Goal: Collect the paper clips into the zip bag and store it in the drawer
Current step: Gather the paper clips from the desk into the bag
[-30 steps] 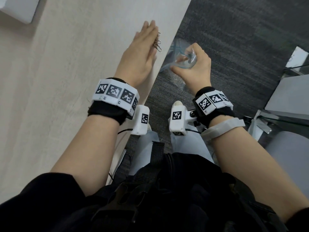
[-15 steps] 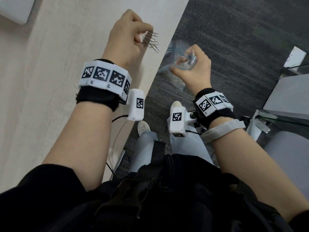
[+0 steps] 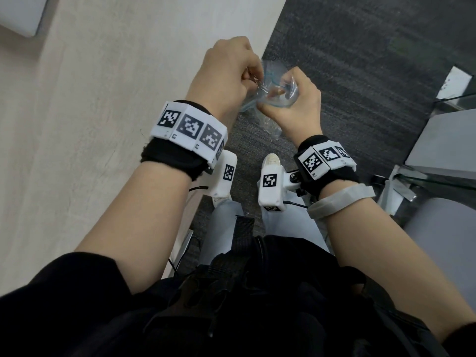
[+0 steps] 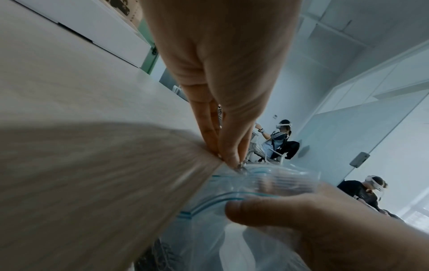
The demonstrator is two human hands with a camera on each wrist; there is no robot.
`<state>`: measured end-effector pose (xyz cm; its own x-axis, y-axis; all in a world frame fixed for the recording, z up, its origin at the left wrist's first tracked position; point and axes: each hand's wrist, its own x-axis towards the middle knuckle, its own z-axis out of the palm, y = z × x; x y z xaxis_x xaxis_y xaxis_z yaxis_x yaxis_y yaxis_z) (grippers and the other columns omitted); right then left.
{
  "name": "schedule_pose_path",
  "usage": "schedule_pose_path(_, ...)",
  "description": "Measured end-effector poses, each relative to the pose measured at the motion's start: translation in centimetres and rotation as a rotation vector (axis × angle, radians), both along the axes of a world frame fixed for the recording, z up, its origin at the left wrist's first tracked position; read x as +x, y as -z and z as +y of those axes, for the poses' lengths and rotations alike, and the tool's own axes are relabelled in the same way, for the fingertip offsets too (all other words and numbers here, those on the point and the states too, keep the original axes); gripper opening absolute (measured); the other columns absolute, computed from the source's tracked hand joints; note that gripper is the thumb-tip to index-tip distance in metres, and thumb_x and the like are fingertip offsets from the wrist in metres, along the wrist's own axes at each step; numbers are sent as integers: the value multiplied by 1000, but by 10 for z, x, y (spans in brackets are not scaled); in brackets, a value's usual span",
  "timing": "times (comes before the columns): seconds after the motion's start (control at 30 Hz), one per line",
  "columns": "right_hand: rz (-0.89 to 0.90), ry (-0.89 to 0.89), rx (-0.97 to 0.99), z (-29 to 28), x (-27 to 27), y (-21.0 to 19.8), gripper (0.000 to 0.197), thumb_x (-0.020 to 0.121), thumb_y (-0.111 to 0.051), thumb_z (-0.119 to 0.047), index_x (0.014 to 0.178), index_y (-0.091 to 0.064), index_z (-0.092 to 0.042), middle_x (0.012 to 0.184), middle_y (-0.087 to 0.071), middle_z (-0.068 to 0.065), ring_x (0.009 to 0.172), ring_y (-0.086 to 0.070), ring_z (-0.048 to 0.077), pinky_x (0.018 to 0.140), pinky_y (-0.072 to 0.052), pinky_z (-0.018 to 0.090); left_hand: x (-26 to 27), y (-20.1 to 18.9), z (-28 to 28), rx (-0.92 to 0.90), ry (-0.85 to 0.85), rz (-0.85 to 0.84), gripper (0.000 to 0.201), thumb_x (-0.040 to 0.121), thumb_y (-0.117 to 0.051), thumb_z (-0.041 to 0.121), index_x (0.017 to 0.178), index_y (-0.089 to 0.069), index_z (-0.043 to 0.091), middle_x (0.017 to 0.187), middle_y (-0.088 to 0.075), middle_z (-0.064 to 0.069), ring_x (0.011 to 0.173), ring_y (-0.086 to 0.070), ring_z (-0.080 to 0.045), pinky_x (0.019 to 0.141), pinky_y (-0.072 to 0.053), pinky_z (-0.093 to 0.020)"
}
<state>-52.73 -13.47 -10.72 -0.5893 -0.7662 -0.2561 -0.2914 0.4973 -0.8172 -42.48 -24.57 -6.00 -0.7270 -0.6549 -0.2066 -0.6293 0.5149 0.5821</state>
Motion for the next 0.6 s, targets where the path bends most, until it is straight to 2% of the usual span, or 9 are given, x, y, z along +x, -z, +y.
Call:
schedule_pose_path(0.1, 15, 9, -10, 1, 1, -2, 34, 59, -71, -42, 68, -39, -40, 84, -66, 14, 83, -62, 29, 75, -51, 45, -1, 0, 5, -13, 22, 1, 17, 79, -67, 7, 94, -73, 13, 104, -62, -9, 90, -60, -25, 82, -48, -34)
schedule_pose_path(0.23, 20, 13, -14, 3, 2, -4, 34, 58, -70, -40, 68, -37, -39, 82, -64, 14, 80, -59, 26, 72, -49, 42, -1, 0, 11, 20, 23, 40, 20, 75, -64, 2, 92, -71, 11, 97, -65, -11, 84, -62, -23, 79, -50, -34)
schedule_pose_path(0.4, 27, 7, -9, 5, 2, -4, 36, 58, -71, -38, 69, -37, -38, 83, -65, 14, 82, -60, 28, 74, -50, 46, -1, -2, 17, 85, 36, 91, 28, 71, -62, -4, 95, -70, 8, 95, -67, -11, 84, -63, -22, 79, -52, -34)
schedule_pose_path(0.5, 27, 10, -14, 7, 3, -5, 35, 58, -71, -40, 68, -38, -38, 81, -65, 14, 80, -61, 28, 72, -50, 45, 1, -4, 20, 131, -35, 169, 33, 68, -57, -10, 94, -70, 7, 95, -66, -10, 82, -64, -17, 77, -54, -32)
schedule_pose_path(0.6, 34, 23, -20, 9, 5, -6, 37, 60, -73, -41, 69, -37, -40, 80, -64, 14, 81, -60, 30, 71, -49, 43, 6, -5, 22, 188, -144, 234, 34, 69, -54, -12, 91, -70, 8, 90, -64, -4, 81, -64, -13, 72, -55, -23)
